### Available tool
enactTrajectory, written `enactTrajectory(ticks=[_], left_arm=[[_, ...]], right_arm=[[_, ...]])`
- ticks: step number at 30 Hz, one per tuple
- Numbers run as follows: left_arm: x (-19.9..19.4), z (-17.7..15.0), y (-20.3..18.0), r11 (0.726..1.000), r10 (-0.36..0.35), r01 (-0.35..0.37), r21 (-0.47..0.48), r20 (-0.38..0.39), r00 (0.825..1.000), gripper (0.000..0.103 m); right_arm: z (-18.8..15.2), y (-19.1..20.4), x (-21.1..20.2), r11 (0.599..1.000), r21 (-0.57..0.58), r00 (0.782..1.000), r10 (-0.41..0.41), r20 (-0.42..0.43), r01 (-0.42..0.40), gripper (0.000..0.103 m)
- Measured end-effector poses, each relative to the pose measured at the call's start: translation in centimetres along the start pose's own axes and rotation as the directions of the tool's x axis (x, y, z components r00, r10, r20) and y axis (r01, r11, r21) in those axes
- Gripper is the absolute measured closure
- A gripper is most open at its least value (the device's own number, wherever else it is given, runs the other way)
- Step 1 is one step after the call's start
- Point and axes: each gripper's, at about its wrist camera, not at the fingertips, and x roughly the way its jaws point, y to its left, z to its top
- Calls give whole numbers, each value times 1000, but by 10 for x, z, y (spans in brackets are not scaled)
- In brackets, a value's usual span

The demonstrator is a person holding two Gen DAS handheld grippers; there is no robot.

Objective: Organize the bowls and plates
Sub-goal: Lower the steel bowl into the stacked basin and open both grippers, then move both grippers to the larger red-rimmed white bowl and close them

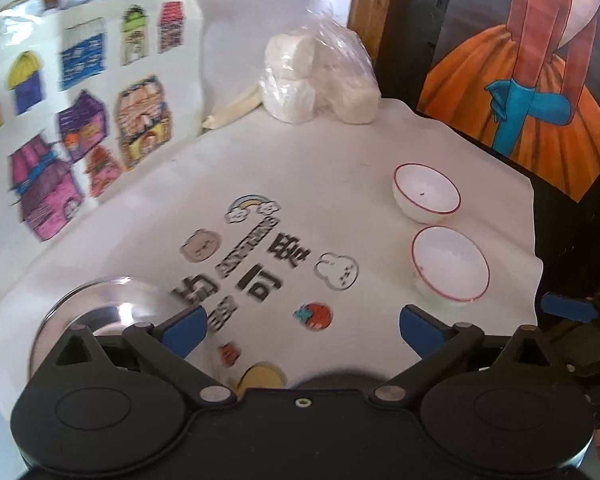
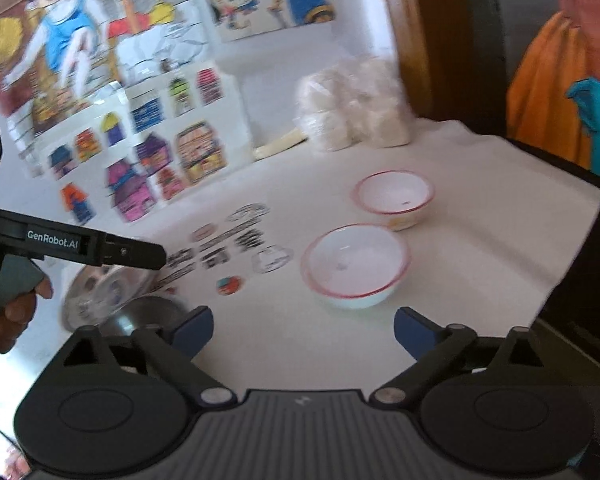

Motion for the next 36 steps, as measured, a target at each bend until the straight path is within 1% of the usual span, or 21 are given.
enactTrajectory(ticks=[3, 6, 13, 18, 21, 24, 27, 32, 34, 36], left_arm=[[20, 13, -12, 1000, 1, 0, 8, -22, 1000, 1], [41, 25, -25, 1000, -6, 7, 25, -50, 999, 1], [84, 42, -55, 997, -12, 19, 72, -101, 995, 1], [107, 48, -66, 996, -9, 21, 88, -140, 990, 1], [118, 49, -67, 997, -17, 29, 70, -167, 986, 1], [124, 49, -68, 998, -19, 29, 53, -183, 983, 1], [125, 48, -69, 998, -23, 34, 57, -185, 982, 1], [124, 47, -71, 997, -34, 45, 56, -182, 983, 8], [124, 47, -72, 997, -36, 47, 60, -182, 983, 14], [122, 46, -73, 996, -46, 58, 62, -183, 982, 20]], right_arm=[[0, -11, 8, 996, 10, 996, -85, 21, 85, 2], [1, -23, 18, 989, 29, 989, -145, 38, 144, 2], [-3, -41, 44, 978, 54, 978, -205, 45, 202, 2], [-3, -48, 56, 976, 62, 976, -213, 45, 210, 2], [-3, -49, 63, 975, 62, 975, -218, 48, 215, 2], [-3, -47, 67, 974, 51, 973, -225, 56, 223, 2], [-4, -46, 70, 975, 55, 973, -220, 64, 217, 3], [-4, -43, 75, 978, 56, 977, -206, 60, 203, 12], [-4, -41, 75, 978, 57, 977, -206, 62, 202, 17], [-4, -39, 75, 978, 53, 977, -204, 65, 201, 20]])
